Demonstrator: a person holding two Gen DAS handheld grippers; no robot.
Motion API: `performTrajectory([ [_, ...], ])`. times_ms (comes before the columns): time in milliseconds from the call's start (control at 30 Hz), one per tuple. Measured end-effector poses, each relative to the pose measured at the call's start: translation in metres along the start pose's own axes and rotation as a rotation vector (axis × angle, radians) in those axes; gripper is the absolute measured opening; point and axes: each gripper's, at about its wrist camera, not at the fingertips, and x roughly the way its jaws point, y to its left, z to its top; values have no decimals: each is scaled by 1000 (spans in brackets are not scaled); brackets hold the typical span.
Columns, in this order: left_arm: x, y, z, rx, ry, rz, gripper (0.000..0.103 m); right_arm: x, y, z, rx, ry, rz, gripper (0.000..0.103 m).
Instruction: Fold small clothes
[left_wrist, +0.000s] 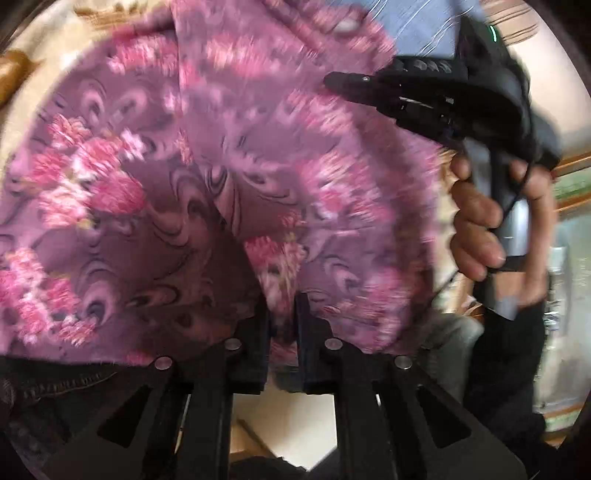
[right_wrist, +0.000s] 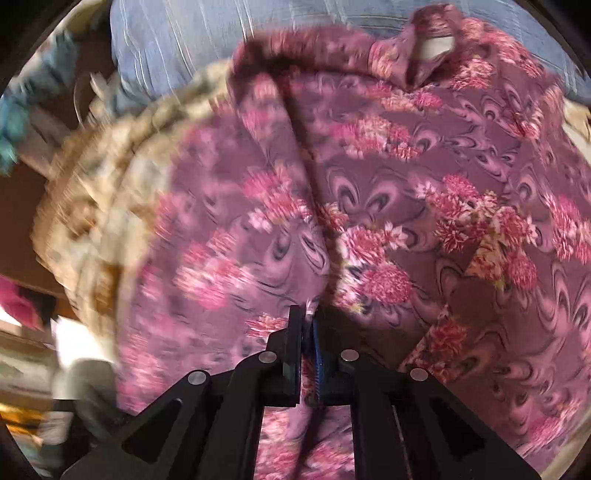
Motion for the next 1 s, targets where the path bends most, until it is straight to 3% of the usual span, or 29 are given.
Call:
performTrajectory([
  [33, -14, -3, -2, 24, -27, -6, 28, -16, 0, 1, 1, -45, 53, 15],
  [100, -55, -17, 2, 96, -132, -8, 51, -56, 2, 3, -18, -155, 108, 52],
  [167, -85, -30, 22, 126, -226, 5, 55, -84, 2, 8, -18, -227, 119, 66],
  [267, -114, -42, 72, 115, -336, 0, 66, -120, -1, 25, 0, -279, 182, 66],
  [367, -121, -45, 125, 89, -380, -37, 71, -148, -19, 48, 54, -333, 183, 69],
  [500, -80, -42, 218, -3, -271, -126, 72, -169, -59, 76, 124, -377, 113, 73],
  [600, -34, -32, 269, -92, -179, -169, 72, -158, -106, 103, 184, -353, 111, 73],
  [700, -8, -25, 291, -130, -168, -165, 72, -137, -156, 119, 300, -318, 162, 73],
  [800, 27, -5, 310, -252, -138, -189, 72, -112, -200, 133, 423, -294, 198, 72],
  [933, 47, 29, 325, -396, -103, -230, 72, -91, -234, 156, 464, -289, 122, 72],
  [1000, 40, 31, 324, -372, -114, -206, 72, -86, -239, 166, 415, -299, 58, 72],
])
